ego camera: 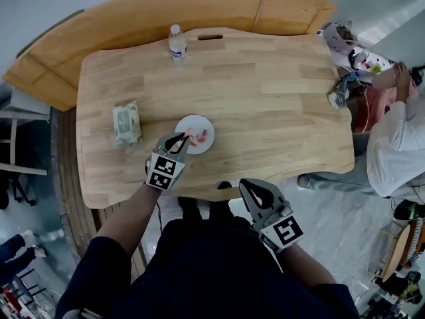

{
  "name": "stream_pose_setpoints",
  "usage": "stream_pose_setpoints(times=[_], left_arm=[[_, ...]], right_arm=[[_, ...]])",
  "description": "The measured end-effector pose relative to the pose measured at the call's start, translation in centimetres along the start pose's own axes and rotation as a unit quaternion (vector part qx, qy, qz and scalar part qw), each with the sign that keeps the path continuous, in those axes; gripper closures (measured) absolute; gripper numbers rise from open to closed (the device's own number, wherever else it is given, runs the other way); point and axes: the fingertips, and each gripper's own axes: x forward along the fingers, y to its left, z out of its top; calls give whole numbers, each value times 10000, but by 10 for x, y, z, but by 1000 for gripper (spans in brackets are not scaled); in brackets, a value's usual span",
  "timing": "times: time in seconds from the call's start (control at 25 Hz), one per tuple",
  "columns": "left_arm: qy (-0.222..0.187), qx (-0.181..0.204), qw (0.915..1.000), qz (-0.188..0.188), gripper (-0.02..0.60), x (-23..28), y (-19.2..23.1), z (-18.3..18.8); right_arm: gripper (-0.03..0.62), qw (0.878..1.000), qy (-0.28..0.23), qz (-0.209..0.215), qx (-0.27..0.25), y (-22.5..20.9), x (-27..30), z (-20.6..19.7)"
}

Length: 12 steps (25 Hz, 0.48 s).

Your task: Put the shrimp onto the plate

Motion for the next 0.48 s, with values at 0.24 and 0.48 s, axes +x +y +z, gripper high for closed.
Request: stream_pose_setpoints(times=[0.24, 0.48], left_arm=[[502, 181, 9986, -58, 528, 36, 10, -28], [967, 446, 9942, -152, 528, 60, 17, -47]], right_arm=[[584, 9999, 60, -44, 92, -4, -1, -7], [584, 9998, 74, -77, 191, -8, -4, -10]])
